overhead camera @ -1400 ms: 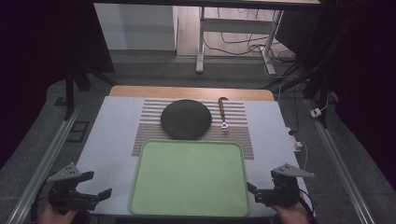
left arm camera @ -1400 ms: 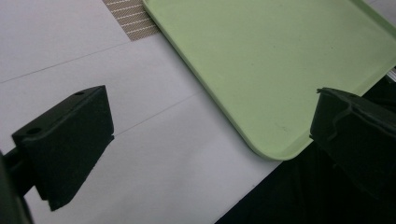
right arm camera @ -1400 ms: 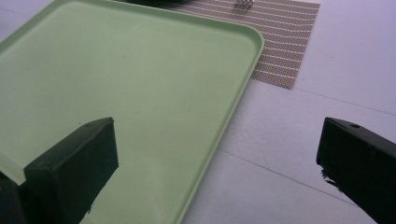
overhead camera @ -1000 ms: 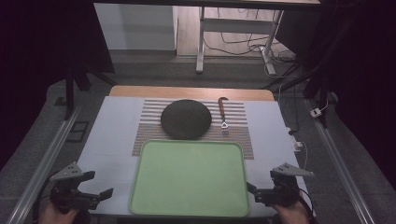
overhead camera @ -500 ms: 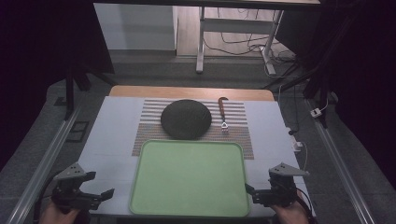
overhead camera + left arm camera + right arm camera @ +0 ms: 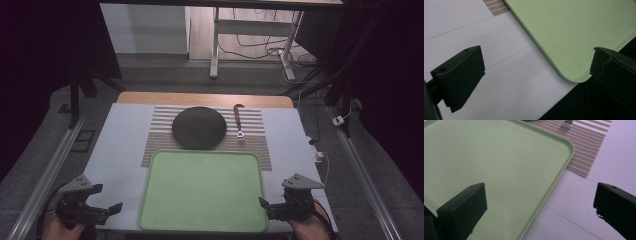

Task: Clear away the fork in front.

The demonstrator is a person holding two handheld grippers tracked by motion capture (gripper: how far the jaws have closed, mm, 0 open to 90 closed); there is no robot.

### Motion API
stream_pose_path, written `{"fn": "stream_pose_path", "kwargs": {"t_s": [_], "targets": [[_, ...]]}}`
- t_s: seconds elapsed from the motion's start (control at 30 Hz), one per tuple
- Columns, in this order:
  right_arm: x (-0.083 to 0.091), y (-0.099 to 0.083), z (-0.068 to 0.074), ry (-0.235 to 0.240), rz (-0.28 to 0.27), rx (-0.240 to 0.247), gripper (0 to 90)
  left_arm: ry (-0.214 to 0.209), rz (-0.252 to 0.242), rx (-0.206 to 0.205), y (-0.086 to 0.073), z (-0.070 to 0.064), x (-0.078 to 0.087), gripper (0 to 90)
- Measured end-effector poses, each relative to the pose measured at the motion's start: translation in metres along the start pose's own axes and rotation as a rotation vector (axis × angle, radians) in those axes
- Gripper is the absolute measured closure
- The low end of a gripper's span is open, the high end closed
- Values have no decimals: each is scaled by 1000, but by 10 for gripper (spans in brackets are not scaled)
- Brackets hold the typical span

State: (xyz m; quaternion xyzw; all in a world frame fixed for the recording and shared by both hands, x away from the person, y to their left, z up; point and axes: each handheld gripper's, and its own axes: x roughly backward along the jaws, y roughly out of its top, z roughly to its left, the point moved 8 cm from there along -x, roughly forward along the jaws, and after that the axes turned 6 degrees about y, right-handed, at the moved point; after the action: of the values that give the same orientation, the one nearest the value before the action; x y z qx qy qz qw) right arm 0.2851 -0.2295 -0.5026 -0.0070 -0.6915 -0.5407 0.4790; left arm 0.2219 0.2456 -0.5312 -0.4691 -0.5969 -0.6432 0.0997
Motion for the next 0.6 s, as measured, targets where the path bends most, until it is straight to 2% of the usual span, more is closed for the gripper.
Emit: {"fn": "stream_pose_path", "kwargs": {"t_s": [0.13, 0.3, 0.37, 0.5, 0.53, 0.6], "targets": [[-4, 3, 8, 24, 28, 51, 0, 1, 2, 0, 0, 0, 0, 0], [-7, 7, 11, 34, 38, 92, 0, 4, 5, 1, 0, 0, -1, 0], [-9, 9, 13, 23, 53, 126, 0, 3, 6, 1, 0, 0, -1, 0], [-13, 11, 17, 24, 72, 153, 0, 5, 8, 4, 0, 1, -1, 0], [-16, 12, 19, 10, 81, 175, 0, 6, 8, 5, 0, 1, -1, 0], [-17, 14, 19, 1, 84, 182, 0, 6, 8, 6, 0, 1, -1, 0]]}}
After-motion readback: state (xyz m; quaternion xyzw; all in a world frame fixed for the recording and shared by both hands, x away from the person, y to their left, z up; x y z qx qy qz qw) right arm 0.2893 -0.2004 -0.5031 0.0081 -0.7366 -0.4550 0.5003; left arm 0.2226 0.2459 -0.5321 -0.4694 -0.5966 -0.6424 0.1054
